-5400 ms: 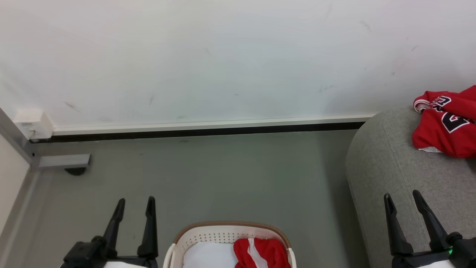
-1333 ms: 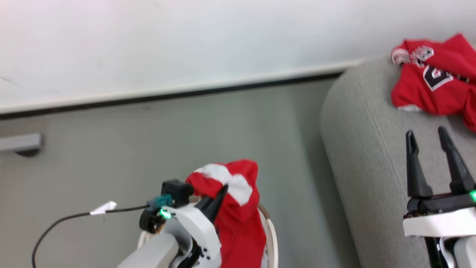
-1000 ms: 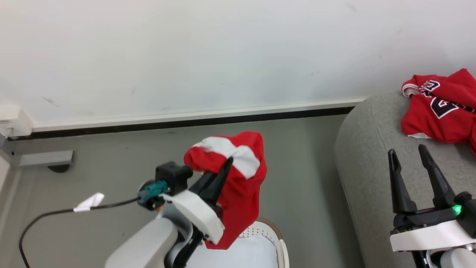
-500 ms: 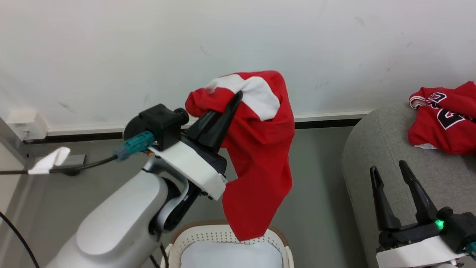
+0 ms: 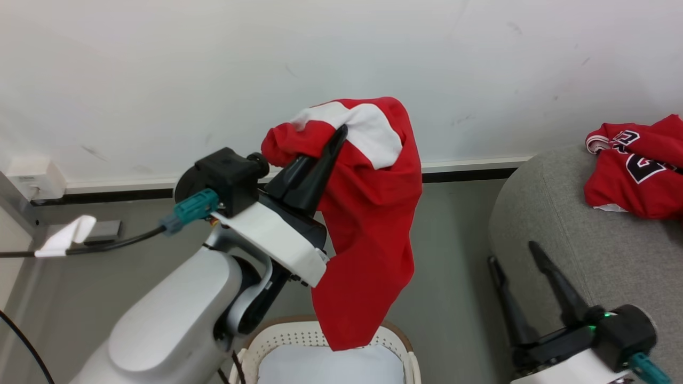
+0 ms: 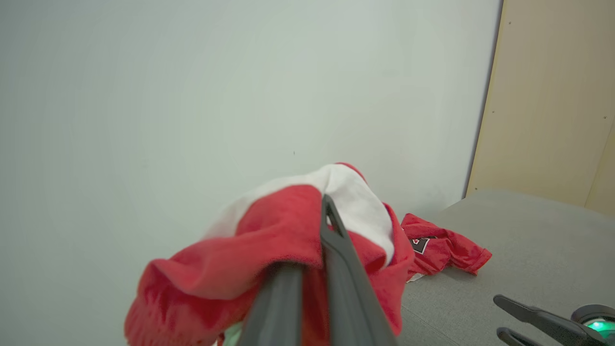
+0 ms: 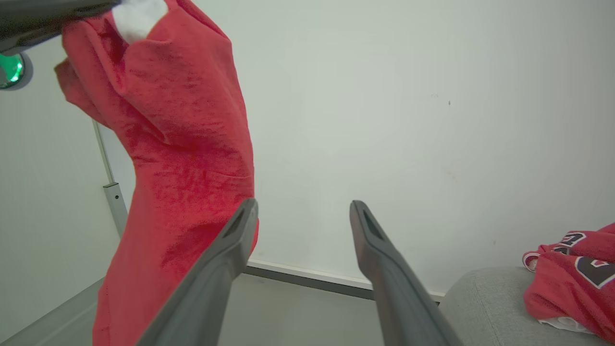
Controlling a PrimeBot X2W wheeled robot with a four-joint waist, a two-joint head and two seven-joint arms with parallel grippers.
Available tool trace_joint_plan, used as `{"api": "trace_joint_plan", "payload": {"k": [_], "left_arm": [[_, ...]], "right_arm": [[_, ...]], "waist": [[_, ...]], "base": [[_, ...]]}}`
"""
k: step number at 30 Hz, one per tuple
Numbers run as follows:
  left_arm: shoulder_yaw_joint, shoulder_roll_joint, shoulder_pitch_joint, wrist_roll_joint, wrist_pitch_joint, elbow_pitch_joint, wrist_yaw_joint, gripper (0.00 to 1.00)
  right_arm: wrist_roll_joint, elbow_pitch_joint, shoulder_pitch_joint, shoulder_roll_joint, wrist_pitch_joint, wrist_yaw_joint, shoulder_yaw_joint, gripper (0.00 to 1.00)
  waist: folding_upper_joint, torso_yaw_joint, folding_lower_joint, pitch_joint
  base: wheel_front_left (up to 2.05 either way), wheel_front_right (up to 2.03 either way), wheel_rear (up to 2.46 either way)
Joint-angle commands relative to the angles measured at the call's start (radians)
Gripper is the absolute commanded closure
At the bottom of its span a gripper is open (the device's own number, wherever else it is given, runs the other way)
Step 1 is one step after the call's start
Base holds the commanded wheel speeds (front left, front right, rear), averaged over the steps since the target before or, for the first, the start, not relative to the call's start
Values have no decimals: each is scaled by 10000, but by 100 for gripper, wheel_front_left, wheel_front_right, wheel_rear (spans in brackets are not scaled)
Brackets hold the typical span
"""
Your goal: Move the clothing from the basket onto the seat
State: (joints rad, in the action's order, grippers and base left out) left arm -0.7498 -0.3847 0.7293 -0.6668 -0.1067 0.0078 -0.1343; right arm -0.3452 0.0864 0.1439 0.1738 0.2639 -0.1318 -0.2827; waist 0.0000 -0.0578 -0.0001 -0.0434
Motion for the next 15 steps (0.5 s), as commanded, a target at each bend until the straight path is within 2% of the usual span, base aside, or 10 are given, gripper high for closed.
{"api": "trace_joint_plan", "payload": {"k": [1, 9, 15], "left_arm": [[1, 21, -118, 14, -76, 23, -45, 100], [-337, 353, -214, 16, -124, 143, 18, 100], [-710, 785, -16, 101, -59, 227, 161, 100]], "right_arm": [[51, -23, 167, 51, -29, 22, -127, 0], [-158, 424, 705, 31, -244, 22, -2127, 0], [-207, 1536, 1375, -357, -284, 22, -2846, 0]], "waist": [[0, 9, 1, -6], [0, 301, 1, -109], [0, 716, 1, -169]], "base": [[0, 0, 0], [0, 0, 0], [0, 0, 0]]}}
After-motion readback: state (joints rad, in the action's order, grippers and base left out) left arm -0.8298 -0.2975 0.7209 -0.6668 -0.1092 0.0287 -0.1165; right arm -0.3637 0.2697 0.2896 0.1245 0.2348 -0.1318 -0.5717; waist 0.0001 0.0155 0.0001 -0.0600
